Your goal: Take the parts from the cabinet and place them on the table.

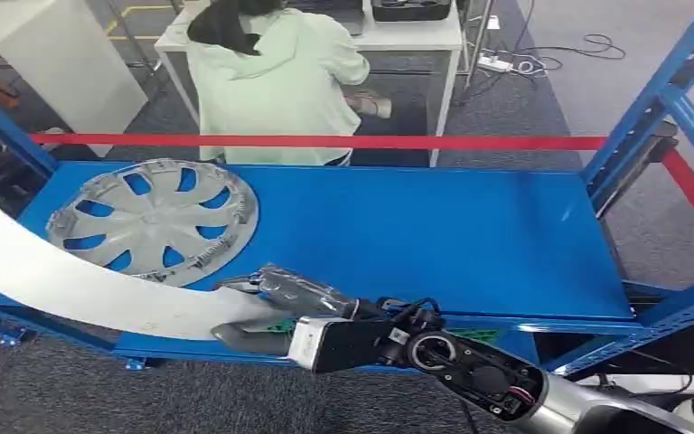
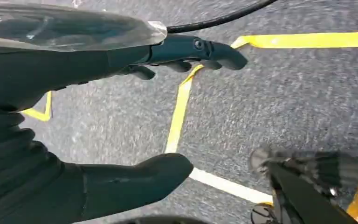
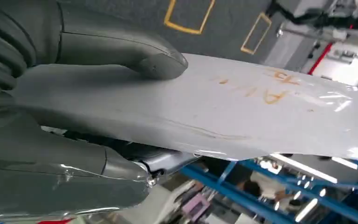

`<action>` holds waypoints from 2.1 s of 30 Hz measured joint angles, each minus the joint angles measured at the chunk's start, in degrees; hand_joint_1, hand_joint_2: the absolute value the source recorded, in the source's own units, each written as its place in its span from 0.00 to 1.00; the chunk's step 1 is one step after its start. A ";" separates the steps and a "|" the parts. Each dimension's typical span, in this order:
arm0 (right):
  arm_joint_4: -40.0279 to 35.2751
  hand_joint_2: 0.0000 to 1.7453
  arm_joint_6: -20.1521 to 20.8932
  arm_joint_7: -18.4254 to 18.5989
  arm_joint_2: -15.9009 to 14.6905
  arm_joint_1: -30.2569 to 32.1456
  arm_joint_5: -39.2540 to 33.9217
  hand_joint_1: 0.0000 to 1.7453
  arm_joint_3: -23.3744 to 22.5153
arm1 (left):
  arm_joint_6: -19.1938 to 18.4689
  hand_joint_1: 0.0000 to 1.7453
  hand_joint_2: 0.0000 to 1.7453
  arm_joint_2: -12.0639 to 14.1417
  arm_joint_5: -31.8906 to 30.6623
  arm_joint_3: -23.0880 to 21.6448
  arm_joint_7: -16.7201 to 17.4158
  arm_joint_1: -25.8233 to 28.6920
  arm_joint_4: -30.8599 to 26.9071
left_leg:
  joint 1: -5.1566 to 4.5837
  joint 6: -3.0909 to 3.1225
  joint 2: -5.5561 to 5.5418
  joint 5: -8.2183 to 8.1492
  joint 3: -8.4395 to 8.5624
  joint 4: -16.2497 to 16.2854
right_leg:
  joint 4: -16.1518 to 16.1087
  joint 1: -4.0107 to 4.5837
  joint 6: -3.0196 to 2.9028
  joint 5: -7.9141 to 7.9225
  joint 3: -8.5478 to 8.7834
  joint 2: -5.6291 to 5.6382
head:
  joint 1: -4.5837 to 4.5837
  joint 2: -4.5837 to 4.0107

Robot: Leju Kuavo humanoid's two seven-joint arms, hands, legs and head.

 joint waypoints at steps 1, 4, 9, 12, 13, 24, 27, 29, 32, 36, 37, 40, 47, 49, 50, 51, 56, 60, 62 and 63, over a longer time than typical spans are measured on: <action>0.20 1.00 0.02 -0.11 -0.02 0.01 -0.02 0.99 0.04 | 0.02 0.00 1.00 0.00 0.11 0.00 0.22 0.05 0.00 | -0.03 0.11 0.14 -0.82 -1.61 3.18 | 0.01 0.21 -0.08 -0.05 -0.07 -0.73 | 0.02 0.00; 0.61 1.00 0.11 -0.20 0.02 -0.02 -0.37 0.99 0.22 | 0.04 0.00 1.00 0.02 0.20 0.00 0.33 0.32 0.00 | -0.50 1.04 0.81 3.81 2.63 -4.86 | 0.02 0.59 -0.12 -0.13 0.02 -2.86 | 0.02 0.00; 0.94 1.00 0.15 -0.31 0.24 -0.17 -0.70 0.99 0.42 | 0.22 0.00 1.00 0.28 0.20 0.02 0.35 -0.24 0.00 | -1.85 2.47 4.63 7.07 8.08 -15.36 | 0.17 1.03 0.85 -0.59 0.35 -5.05 | 0.28 0.00; 0.98 1.00 0.15 -0.35 0.31 -0.23 -0.72 0.99 0.55 | 0.42 0.00 1.00 0.46 0.15 0.02 0.37 0.10 0.00 | -1.48 3.38 2.37 7.57 8.30 -16.22 | -0.17 1.09 1.86 -1.04 0.73 -6.97 | 0.33 0.00; 1.07 1.00 0.15 -0.37 0.31 -0.34 -0.72 0.99 0.57 | 0.41 0.00 1.00 0.37 0.11 0.02 0.35 0.25 0.00 | -1.46 3.45 1.86 7.68 8.48 -16.53 | 1.15 0.59 2.14 -2.00 0.74 -3.70 | 0.59 0.00; 2.80 1.00 1.20 -1.90 0.31 -0.45 -1.97 0.99 0.79 | 1.01 0.00 1.00 0.26 1.44 0.42 -0.92 -0.08 0.00 | -1.29 2.63 -6.58 7.20 7.80 -15.37 | 1.01 -0.17 2.07 0.66 -1.63 6.12 | 2.21 0.00; 3.43 1.00 1.75 -2.23 0.59 -1.05 -2.01 0.99 0.83 | 1.16 0.00 1.00 0.33 1.81 0.44 -0.79 0.50 0.00 | -0.83 1.42 -8.30 7.41 7.40 -15.72 | 0.63 0.01 1.02 0.80 -1.22 4.36 | 2.10 0.00; 3.69 1.00 1.86 -2.27 0.87 -1.49 -2.05 0.99 0.85 | 1.18 0.00 1.00 0.20 1.88 0.44 -0.66 0.55 0.00 | -0.97 1.34 -5.03 6.60 7.00 -14.26 | 0.17 -0.10 0.60 0.95 -0.89 3.27 | 1.77 0.00; 3.70 1.00 1.86 -2.27 0.88 -1.50 -2.05 0.99 0.85 | 1.18 0.00 1.00 0.20 1.88 0.44 -0.65 0.54 0.00 | -1.02 1.33 -4.79 6.52 6.91 -14.13 | 0.15 -0.11 0.58 0.95 -0.87 3.24 | 1.77 0.00; 5.60 1.00 2.45 -3.26 1.62 -1.85 -2.93 0.99 0.83 | 2.19 0.00 1.00 0.22 2.58 0.50 1.14 0.27 0.00 | -1.24 1.18 0.67 3.96 0.42 -2.88 | 0.10 0.77 -0.23 0.23 -0.44 -2.21 | 0.35 0.00; 5.73 1.00 2.47 -3.30 1.75 -1.93 -2.93 0.99 0.83 | 2.27 0.00 1.00 0.31 2.67 0.50 1.18 0.30 0.00 | -1.35 1.43 1.24 5.79 2.60 -7.05 | 0.10 0.82 -0.14 0.13 -0.29 -2.64 | 0.33 0.00; 6.27 1.00 2.54 -3.41 2.17 -2.38 -2.93 0.99 0.79 | 2.36 0.00 1.00 0.57 2.73 0.79 1.42 -0.20 0.00 | -2.37 2.63 5.24 7.95 6.77 -15.30 | 0.14 1.33 0.59 -0.48 0.12 -4.06 | 0.45 0.00; 7.26 1.00 1.62 -3.47 2.49 -1.94 -3.24 0.99 0.31 | 2.25 0.00 1.00 0.85 1.59 1.31 2.14 0.01 0.00 | -1.81 4.17 0.72 8.32 7.05 -16.08 | 12.28 0.82 2.14 -7.85 -4.59 0.82 | 1.27 0.00; 7.61 1.00 1.05 -3.37 2.47 -1.02 -3.02 0.99 -0.02 | 1.99 0.00 1.00 0.90 1.20 1.33 2.14 0.04 0.00 | -1.83 4.21 -1.02 8.28 7.11 -16.05 | 19.36 0.81 2.40 -9.67 -8.44 1.13 | 1.64 0.00; 7.69 1.00 1.00 -3.30 2.47 -0.75 -2.97 0.99 -0.13 | 1.84 0.00 1.00 0.94 1.18 1.33 2.16 0.09 0.00 | -1.83 4.19 -1.88 8.26 7.20 -16.03 | 18.70 0.78 2.36 -8.46 -8.47 1.16 | 1.75 0.00; 7.74 1.00 0.96 -3.30 2.45 -0.67 -2.97 0.99 -0.20 | 1.75 0.00 1.00 0.96 1.16 1.31 2.16 0.15 0.00 | -1.80 4.14 -2.71 8.22 7.33 -15.98 | 15.60 0.70 2.28 -6.13 -7.30 1.25 | 1.94 0.00; 7.87 1.00 0.63 -3.26 2.45 -0.20 -2.88 0.99 -0.81 | 1.66 0.00 1.00 0.92 0.83 1.33 2.08 -0.08 0.00 | -1.48 2.84 -6.24 8.07 6.76 -15.37 | 0.63 0.21 1.68 0.64 -1.33 5.95 | 1.92 0.00; 7.83 1.00 0.42 -3.26 2.47 -0.01 -2.73 0.99 -1.20 | 1.57 0.00 1.00 0.83 0.74 1.31 1.20 0.50 -0.02 | -1.56 1.80 -3.61 7.02 5.99 -13.84 | -0.53 0.17 0.22 1.13 -0.41 3.18 | 1.67 0.00; 7.83 1.00 0.15 -3.17 2.47 0.26 -2.67 0.99 -1.46 | 1.55 0.00 1.00 0.79 0.59 1.31 1.22 0.12 -0.02 | -1.50 1.36 -0.66 2.57 1.37 -4.90 | -0.57 0.42 -0.13 1.03 -0.38 1.65 | 0.48 0.00; 7.83 1.00 0.07 -3.10 2.43 0.65 -2.67 0.99 -1.68 | 1.53 0.00 1.00 0.72 0.59 1.31 1.31 0.06 -0.02 | -1.42 1.17 -0.15 0.66 -1.18 -0.01 | -0.56 0.53 -0.22 0.95 -0.40 0.76 | 0.41 0.00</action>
